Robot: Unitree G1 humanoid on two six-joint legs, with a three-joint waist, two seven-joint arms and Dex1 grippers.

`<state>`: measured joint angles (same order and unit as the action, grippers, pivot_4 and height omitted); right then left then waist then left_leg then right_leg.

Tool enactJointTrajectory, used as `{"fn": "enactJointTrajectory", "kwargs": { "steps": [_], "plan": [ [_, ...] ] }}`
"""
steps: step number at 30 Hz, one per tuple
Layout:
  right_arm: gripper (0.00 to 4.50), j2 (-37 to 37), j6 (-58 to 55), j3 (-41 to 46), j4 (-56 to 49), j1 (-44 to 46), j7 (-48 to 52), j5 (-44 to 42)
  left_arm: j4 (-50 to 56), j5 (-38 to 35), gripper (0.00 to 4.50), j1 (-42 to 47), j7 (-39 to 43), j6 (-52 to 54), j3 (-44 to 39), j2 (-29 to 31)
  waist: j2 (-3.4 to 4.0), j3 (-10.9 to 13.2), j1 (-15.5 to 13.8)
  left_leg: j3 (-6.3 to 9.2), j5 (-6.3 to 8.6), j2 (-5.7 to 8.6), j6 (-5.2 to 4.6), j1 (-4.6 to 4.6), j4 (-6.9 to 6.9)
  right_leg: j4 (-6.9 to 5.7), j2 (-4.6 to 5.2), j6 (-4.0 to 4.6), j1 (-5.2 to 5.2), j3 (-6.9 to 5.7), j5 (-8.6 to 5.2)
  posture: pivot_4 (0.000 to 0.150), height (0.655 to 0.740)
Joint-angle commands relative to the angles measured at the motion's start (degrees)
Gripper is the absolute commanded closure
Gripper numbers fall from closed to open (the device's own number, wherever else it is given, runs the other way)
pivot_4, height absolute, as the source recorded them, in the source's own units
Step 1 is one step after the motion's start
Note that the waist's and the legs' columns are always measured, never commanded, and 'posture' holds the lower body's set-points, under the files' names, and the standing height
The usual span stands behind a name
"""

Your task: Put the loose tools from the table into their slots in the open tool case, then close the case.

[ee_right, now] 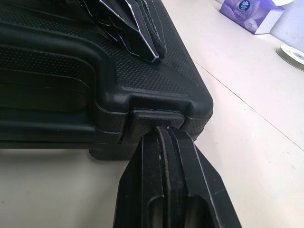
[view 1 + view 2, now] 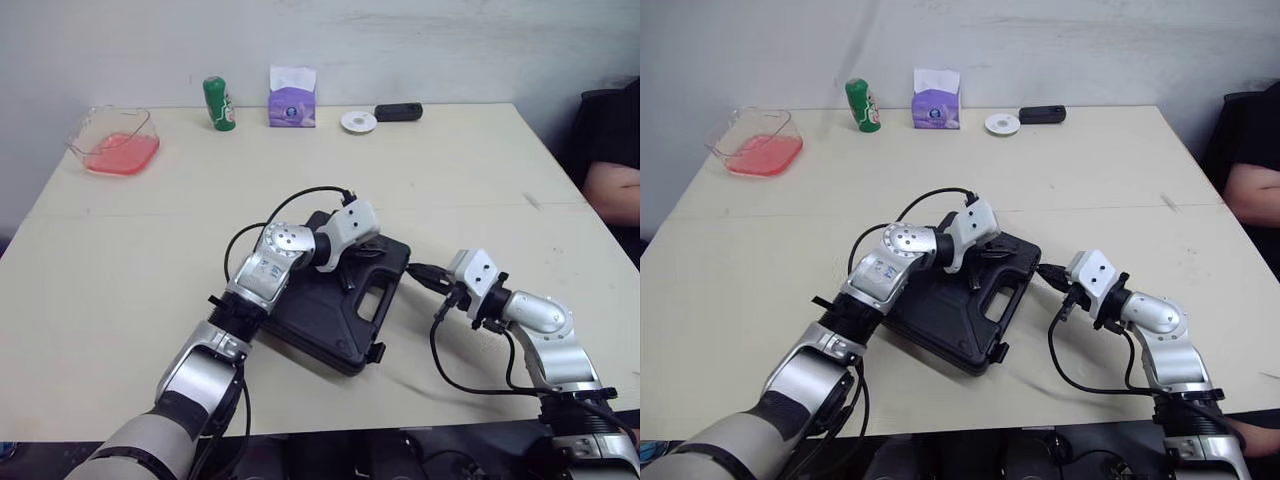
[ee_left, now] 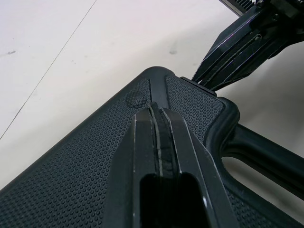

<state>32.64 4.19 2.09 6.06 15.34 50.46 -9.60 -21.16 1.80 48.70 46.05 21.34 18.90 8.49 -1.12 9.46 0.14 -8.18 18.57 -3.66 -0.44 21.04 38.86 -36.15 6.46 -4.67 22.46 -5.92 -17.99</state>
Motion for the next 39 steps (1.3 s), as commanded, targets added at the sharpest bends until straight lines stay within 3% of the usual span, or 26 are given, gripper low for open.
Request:
{"fn": "enactJointTrajectory", "kwargs": {
  "steps": [1, 16, 21, 25, 35, 39],
  "plan": [
    [4.5, -0.36, 0.72, -0.78, -4.59, 1.6, 0.45, -1.37, -5.53, 3.4, 4.45, -6.1, 5.52, 5.82, 9.93, -0.69, -0.01, -0.06, 0.01, 0.0, 0.0, 0.0, 0.0, 0.0, -0.01, 0.01, 0.0, 0.0, 0.0, 0.0, 0.0, 0.15, 0.74],
    [4.5, 0.05, 0.98, -1.62, -2.05, 3.49, 0.64, 0.49, -2.59, 2.92, 4.45, -5.85, 5.19, 3.99, 7.84, 0.21, -0.16, -0.47, 0.43, -0.13, 0.07, -0.05, 0.01, -0.82, -0.89, 0.28, -0.02, 0.14, -0.46, 0.12, -0.08, 0.15, 0.74],
    [4.5, 5.91, -1.05, 3.91, -4.37, -0.01, 1.77, -1.98, 8.52, -2.46, 4.45, -4.04, 7.82, 0.76, 2.24, 1.81, 0.14, -0.23, -0.15, -0.19, -0.01, 0.0, 0.19, -0.62, -0.89, 0.31, 0.02, 0.13, -0.27, 0.15, -0.07, 0.15, 0.74],
    [4.5, 8.37, 0.31, 6.4, -6.32, -4.83, 3.6, -4.26, 17.7, -8.88, 4.45, -5.29, 12.63, -1.34, -1.25, 4.09, 0.15, -0.03, -0.2, -0.12, -0.17, 0.03, 0.23, 0.09, -0.79, 0.28, -0.03, 0.1, 0.29, 0.09, -0.05, 0.15, 0.74],
    [4.5, 8.89, -0.11, 10.66, -10.61, -13.56, 5.32, -9.41, 31.28, -14.71, 4.45, -12.33, 17.8, -4.54, -4.71, 13.48, 0.39, 0.72, 0.03, -0.18, -0.26, 0.14, 0.06, 0.14, -0.7, 0.26, -0.14, -0.07, 0.32, 0.09, 0.04, 0.15, 0.74],
    [4.5, 8.28, -2.08, 10.78, -13.57, -16.2, 5.25, -11.58, 37.93, -21.19, 4.45, -17.6, 19.12, -0.26, -7.19, 16.94, 0.44, 0.77, 0.04, -0.16, -0.26, 0.08, 0.09, 0.14, -0.76, 0.28, -0.07, -0.06, 0.32, 0.12, 0.04, 0.15, 0.74]
  ]
}}
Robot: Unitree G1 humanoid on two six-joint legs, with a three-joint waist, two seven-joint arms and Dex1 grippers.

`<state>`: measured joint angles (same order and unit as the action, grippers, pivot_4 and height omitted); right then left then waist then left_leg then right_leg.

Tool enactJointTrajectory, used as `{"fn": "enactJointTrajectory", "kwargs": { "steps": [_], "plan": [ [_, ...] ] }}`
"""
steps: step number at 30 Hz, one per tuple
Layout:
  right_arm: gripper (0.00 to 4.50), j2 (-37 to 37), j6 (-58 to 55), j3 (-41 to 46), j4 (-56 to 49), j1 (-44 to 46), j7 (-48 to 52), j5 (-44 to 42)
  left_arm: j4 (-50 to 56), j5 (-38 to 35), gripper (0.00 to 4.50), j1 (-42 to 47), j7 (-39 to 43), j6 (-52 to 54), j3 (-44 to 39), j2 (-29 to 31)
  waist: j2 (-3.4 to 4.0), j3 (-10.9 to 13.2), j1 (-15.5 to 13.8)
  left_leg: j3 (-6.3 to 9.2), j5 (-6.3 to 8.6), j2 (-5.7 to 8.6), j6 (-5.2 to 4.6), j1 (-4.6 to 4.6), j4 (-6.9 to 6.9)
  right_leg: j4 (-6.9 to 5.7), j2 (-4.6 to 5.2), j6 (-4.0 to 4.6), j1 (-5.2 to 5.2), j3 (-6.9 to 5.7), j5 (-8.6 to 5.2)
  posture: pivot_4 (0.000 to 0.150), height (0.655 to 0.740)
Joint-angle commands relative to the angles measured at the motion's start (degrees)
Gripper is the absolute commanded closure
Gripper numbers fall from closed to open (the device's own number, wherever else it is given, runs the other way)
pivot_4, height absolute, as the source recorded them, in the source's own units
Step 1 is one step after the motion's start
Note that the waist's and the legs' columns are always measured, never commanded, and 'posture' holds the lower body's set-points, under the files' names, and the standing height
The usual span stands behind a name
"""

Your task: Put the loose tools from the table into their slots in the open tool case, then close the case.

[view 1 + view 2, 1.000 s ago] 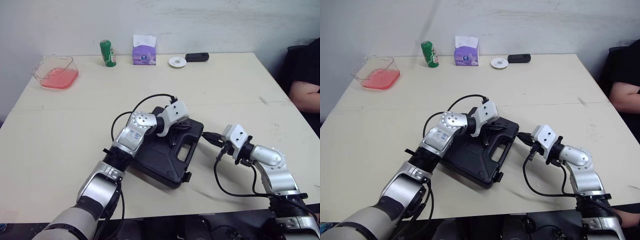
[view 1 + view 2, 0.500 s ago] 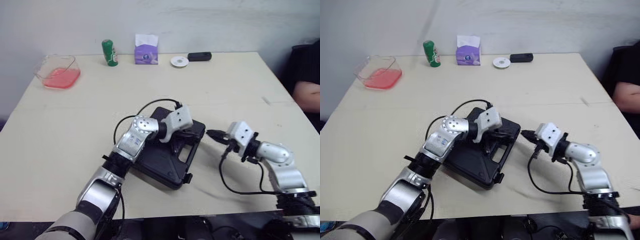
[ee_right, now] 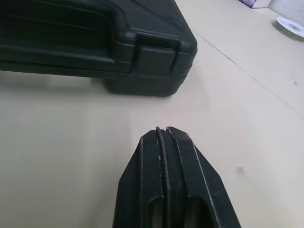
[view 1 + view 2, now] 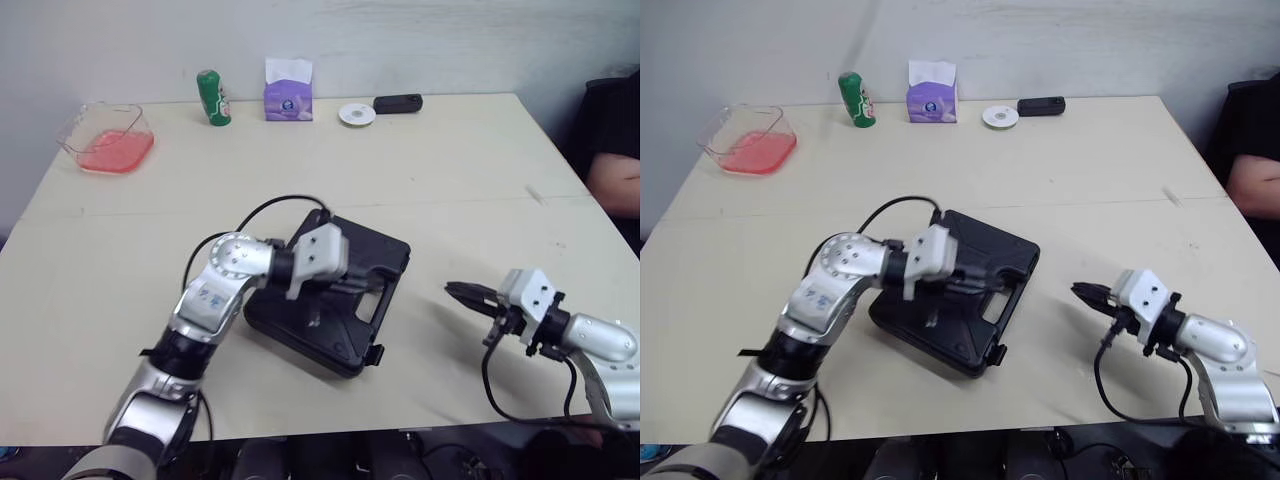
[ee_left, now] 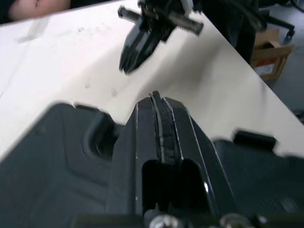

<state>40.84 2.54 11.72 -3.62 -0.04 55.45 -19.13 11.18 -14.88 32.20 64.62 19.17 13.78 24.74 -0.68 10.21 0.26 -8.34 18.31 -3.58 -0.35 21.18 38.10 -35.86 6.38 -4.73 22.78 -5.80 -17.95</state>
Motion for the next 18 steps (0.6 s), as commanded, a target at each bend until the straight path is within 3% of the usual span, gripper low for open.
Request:
{"fn": "enactJointTrajectory", "kwargs": {
  "steps": [1, 9, 15, 18],
  "plan": [
    [4.5, 0.2, -0.58, 1.01, -4.74, -1.77, 0.5, -2.22, 6.58, -4.8, 4.45, -2.06, 0.35, 2.19, -2.2, 1.46, 0.01, 0.03, -0.12, 0.01, 0.0, 0.02, 0.0, 0.01, 0.02, -0.01, 0.04, 0.0, 0.0, -0.01, 0.0, 0.15, 0.74],
    [4.5, 0.31, -1.81, -1.66, -11.42, -10.58, 3.3, -3.15, 14.15, -4.61, 4.45, -9.35, -1.03, 3.65, 0.03, 5.77, 0.0, 0.03, -0.31, 0.09, 0.05, 0.1, -0.06, 0.0, 0.02, 0.03, 0.1, -0.03, -0.08, 0.02, 0.02, 0.15, 0.74],
    [4.5, -0.6, -1.54, -5.59, -13.18, -12.54, 2.77, -1.12, 15.28, -1.67, 4.45, -12.36, -5.56, 4.7, 1.42, 6.4, 0.01, 0.03, -0.15, 0.08, 0.06, 0.08, -0.05, -0.01, 0.0, 0.05, 0.09, -0.03, -0.07, 0.04, 0.02, 0.15, 0.74],
    [4.5, -0.68, -1.69, -7.08, -13.55, -12.56, 3.17, -1.04, 13.37, 1.81, 4.45, -13.91, -4.69, 0.25, 2.75, 8.62, 0.01, 0.03, -0.22, 0.1, 0.07, 0.04, -0.02, 0.0, -0.02, 0.05, 0.08, 0.0, -0.05, 0.03, 0.01, 0.15, 0.74]
  ]
}}
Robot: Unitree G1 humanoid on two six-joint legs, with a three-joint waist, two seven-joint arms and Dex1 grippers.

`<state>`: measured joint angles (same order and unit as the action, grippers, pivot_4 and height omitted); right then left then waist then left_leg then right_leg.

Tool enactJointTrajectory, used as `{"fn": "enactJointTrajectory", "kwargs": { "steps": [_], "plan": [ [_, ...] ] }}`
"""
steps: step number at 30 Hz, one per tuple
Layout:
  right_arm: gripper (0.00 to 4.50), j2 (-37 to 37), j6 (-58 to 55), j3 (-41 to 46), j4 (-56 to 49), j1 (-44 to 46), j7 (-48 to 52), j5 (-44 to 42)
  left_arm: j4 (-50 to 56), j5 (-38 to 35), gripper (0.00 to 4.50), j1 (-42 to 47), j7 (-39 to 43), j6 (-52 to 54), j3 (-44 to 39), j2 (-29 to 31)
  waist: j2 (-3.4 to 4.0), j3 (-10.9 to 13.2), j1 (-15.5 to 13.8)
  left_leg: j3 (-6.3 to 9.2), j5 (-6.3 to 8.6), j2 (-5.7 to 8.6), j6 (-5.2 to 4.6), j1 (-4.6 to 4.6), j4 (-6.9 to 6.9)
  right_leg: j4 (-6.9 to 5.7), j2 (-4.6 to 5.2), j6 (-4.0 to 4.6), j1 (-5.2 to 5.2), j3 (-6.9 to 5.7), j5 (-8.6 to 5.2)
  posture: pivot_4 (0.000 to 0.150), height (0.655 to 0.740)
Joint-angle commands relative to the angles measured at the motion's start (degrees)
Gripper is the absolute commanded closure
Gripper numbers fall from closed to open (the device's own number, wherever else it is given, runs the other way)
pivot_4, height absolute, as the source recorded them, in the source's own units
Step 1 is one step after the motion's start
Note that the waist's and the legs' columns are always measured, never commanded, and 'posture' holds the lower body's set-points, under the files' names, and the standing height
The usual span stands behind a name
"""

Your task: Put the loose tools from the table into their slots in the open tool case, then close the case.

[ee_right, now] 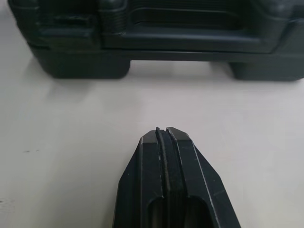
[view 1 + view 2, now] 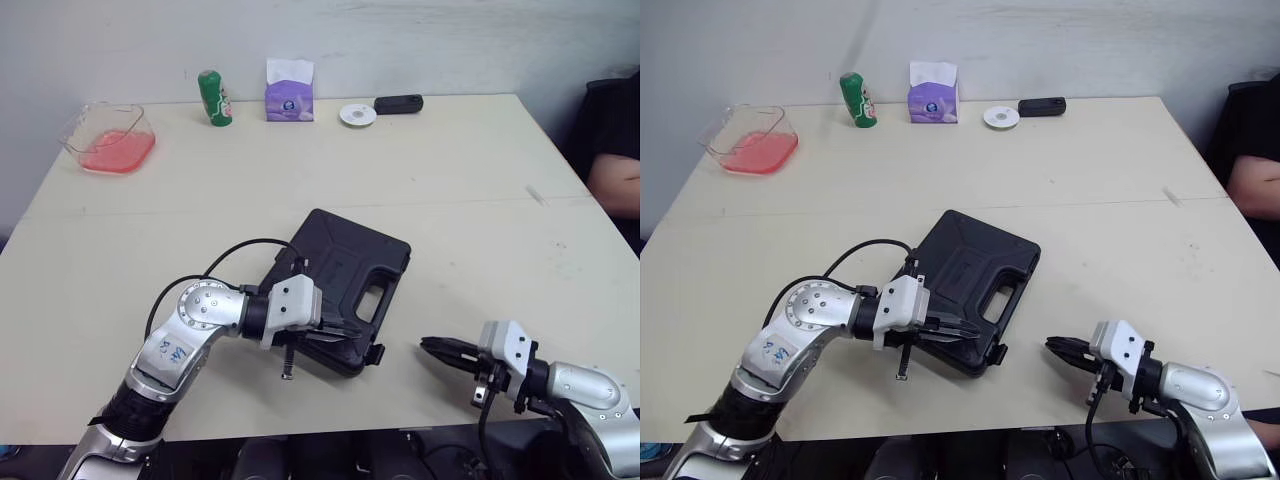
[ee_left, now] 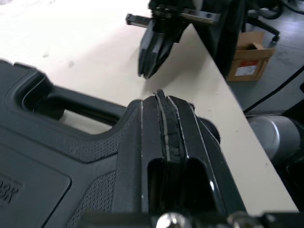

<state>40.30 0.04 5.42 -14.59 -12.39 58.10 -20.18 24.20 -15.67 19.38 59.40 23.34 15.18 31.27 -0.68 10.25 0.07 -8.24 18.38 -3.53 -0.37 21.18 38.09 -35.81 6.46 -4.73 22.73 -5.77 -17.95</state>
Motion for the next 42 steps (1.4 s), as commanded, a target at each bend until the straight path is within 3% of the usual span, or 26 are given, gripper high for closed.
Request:
{"fn": "enactJointTrajectory", "kwargs": {
  "steps": [1, 19, 42],
  "plan": [
    [4.5, 0.01, 0.72, -1.3, -2.75, -0.09, 0.78, -0.06, -0.29, 3.5, 4.45, -1.51, 0.73, -4.85, 1.67, 2.98, 0.01, 0.0, -0.03, 0.01, 0.0, 0.0, 0.01, 0.01, 0.0, 0.0, 0.0, 0.01, 0.01, -0.01, 0.0, 0.15, 0.74],
    [4.5, 0.35, 1.22, -5.97, -5.73, -1.26, 2.57, 0.86, -2.39, 8.74, 4.45, -5.86, -5.23, -0.65, 8.02, 7.24, 0.06, -0.31, -0.28, 0.08, 0.22, 0.0, -0.32, -0.23, 0.0, 0.06, 0.09, 0.04, -0.25, 0.3, -0.01, 0.15, 0.74],
    [4.5, -3.62, -1.11, -12.27, -7.95, 7.14, 1.25, 1.16, -1.95, 9.04, 4.45, -7.15, -9.88, 0.67, 8.72, 8.11, 0.08, -0.37, -1.34, 0.08, 0.22, -0.05, -0.31, -0.24, 0.0, 0.06, 0.08, 0.16, -0.22, 0.31, 0.03, 0.15, 0.74]
  ]
}}
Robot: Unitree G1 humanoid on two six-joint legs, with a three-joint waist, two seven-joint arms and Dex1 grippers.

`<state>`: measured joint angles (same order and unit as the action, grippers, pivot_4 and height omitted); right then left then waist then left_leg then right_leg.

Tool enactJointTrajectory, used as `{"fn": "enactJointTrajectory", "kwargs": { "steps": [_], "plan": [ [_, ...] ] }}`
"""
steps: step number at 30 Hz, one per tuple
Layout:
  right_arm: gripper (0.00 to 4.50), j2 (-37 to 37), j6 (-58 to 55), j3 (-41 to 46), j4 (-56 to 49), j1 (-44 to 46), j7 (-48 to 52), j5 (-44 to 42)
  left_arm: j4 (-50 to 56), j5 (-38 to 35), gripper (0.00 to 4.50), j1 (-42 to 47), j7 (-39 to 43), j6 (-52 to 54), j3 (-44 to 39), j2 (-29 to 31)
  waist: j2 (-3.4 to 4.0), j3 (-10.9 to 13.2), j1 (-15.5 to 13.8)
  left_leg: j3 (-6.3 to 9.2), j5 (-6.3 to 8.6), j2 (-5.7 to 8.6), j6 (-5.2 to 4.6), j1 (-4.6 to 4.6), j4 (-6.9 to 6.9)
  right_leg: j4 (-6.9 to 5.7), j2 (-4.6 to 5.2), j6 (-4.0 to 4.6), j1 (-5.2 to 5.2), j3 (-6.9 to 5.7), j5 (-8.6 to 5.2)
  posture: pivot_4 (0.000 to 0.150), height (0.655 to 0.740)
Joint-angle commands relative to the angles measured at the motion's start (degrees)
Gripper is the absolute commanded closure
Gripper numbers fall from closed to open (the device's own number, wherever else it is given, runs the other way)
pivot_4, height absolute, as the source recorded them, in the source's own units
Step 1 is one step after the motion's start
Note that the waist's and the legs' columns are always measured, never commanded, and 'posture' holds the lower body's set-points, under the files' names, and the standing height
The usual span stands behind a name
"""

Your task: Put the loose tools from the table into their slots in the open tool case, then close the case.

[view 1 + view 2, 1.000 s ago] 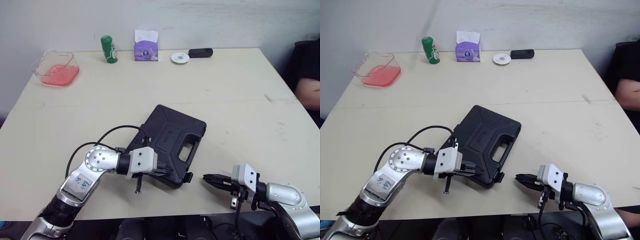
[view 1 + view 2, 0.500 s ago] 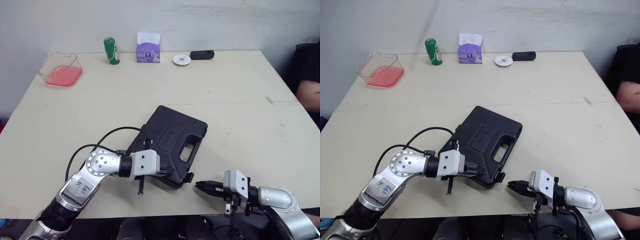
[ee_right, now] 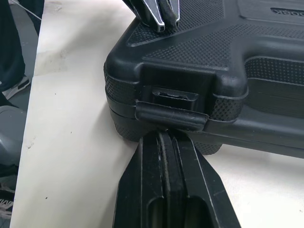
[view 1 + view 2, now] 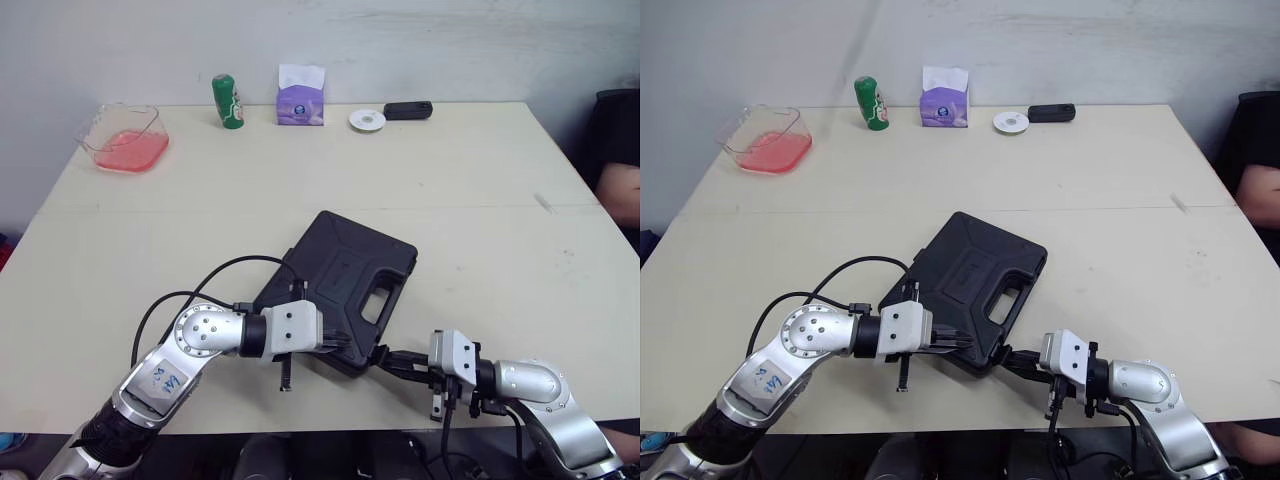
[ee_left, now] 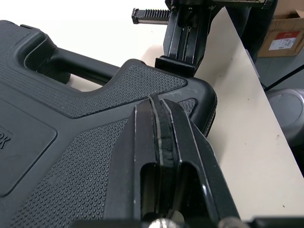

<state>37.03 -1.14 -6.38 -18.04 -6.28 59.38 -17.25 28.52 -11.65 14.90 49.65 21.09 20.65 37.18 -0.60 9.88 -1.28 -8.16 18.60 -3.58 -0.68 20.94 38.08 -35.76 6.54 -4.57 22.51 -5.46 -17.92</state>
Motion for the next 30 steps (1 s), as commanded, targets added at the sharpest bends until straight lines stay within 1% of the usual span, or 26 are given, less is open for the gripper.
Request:
{"fn": "enactJointTrajectory", "kwargs": {
  "steps": [1, 9, 21, 24, 30],
  "plan": [
    [4.5, -0.28, -0.11, -0.52, -5.02, 1.16, 0.11, -1.87, -6.39, 5.1, 4.45, -2.82, -0.19, 2.83, 3.33, 2.19, 0.0, 0.0, 0.03, 0.0, 0.0, 0.0, 0.0, 0.0, 0.0, 0.0, 0.0, 0.0, 0.0, 0.0, 0.0, 0.15, 0.74],
    [4.5, -0.51, -3.14, 0.3, -8.27, 2.96, -0.03, -3.66, -7.65, 5.37, 4.45, -2.6, -0.1, 2.24, 3.73, 2.04, 0.01, 0.0, 0.14, -0.01, 0.0, -0.04, 0.01, 0.01, 0.0, -0.01, -0.02, 0.05, 0.04, 0.0, 0.01, 0.15, 0.74],
    [4.5, 1.81, -7.37, 2.53, -12.33, 2.5, 1.16, -6.62, -8.96, 5.41, 4.45, -2.5, -0.31, 1.91, 4.02, 1.61, 0.03, -0.03, 0.39, -0.02, -0.01, -0.12, 0.02, -0.01, -0.03, -0.03, -0.09, 0.14, 0.06, -0.01, 0.01, 0.15, 0.74],
    [4.5, 2.52, -7.59, 2.81, -12.44, 2.3, 1.47, -6.82, -9.56, 5.44, 4.45, -2.55, -0.36, 1.57, 4.06, 1.48, 0.09, -0.15, 0.42, -0.02, -0.02, -0.13, 0.04, -0.08, -0.05, -0.03, -0.09, 0.16, 0.02, 0.0, 0.01, 0.15, 0.74],
    [4.5, 2.04, -6.77, 1.63, -10.82, 2.02, 0.83, -5.79, -10.48, 5.4, 4.45, -1.94, -0.67, 1.25, 4.43, 1.11, -0.05, -0.36, -0.01, -0.05, 0.01, -0.13, 0.07, -0.21, -0.14, 0.08, -0.08, 0.17, -0.08, 0.03, 0.0, 0.15, 0.74]
  ]
}}
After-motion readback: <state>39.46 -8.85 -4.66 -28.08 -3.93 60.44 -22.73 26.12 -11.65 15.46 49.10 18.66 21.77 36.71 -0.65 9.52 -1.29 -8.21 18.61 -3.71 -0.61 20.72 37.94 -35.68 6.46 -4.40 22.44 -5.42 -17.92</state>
